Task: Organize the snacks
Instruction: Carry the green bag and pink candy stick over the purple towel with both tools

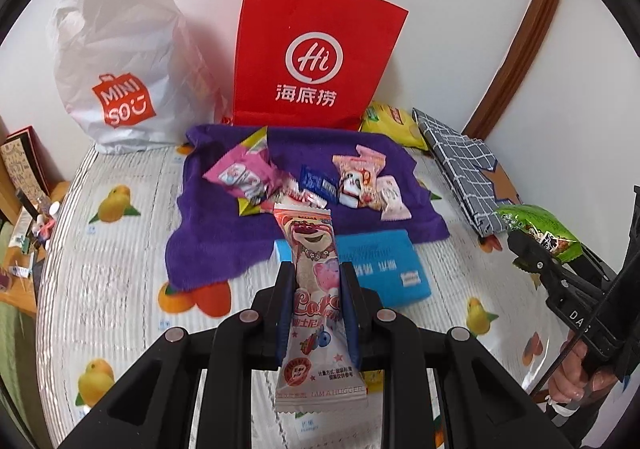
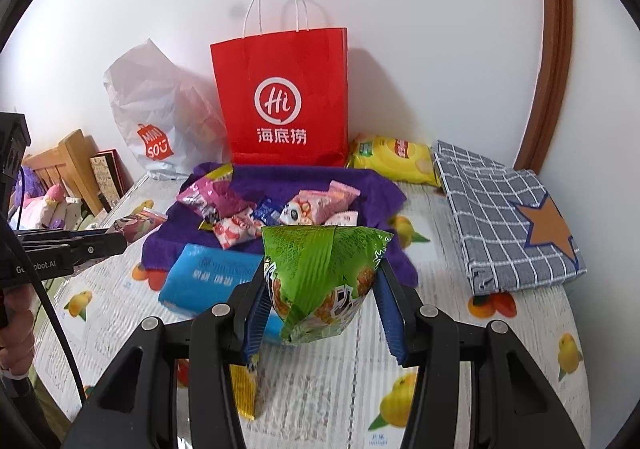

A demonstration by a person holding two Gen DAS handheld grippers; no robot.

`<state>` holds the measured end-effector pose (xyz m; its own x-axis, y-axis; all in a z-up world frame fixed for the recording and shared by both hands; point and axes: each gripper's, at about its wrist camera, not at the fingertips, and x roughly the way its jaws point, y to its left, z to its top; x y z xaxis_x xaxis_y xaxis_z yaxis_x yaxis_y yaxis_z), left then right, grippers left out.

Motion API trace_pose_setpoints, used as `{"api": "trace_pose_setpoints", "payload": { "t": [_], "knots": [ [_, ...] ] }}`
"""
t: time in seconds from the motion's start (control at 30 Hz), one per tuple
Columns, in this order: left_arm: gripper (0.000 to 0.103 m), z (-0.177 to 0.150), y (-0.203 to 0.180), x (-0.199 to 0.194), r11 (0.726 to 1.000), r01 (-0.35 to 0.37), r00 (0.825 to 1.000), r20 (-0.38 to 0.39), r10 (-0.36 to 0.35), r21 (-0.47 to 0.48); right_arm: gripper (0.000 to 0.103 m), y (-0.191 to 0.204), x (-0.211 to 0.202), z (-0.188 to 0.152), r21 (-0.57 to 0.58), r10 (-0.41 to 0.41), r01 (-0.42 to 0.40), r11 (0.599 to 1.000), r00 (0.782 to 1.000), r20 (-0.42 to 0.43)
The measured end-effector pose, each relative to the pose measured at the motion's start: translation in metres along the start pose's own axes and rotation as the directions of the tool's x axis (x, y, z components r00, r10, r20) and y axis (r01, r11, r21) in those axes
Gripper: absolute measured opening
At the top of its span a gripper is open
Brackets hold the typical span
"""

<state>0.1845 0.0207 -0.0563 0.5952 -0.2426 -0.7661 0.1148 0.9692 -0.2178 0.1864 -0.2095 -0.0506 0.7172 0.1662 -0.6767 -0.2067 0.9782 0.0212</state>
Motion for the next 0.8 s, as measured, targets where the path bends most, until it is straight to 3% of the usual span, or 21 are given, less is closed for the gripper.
{"api": "trace_pose_setpoints", "payload": {
  "t": [0.4,0.8],
  "knots": [
    [0.022,0.047,-0.001,0.017,0.999,-0.032,0.999,0.017,0.032,0.02,0.048,-0.001,0.035,0.042,0.014,-0.012,0.012,1.0,1.0,-0.006],
    [0.022,0.098,0.022,0.05,0.999,-0.042,0.999,0.016,0.042,-0.024,0.048,0.002,0.084,0.089,0.029,-0.03,0.03,0.999,0.999,-0.012]
  ]
}}
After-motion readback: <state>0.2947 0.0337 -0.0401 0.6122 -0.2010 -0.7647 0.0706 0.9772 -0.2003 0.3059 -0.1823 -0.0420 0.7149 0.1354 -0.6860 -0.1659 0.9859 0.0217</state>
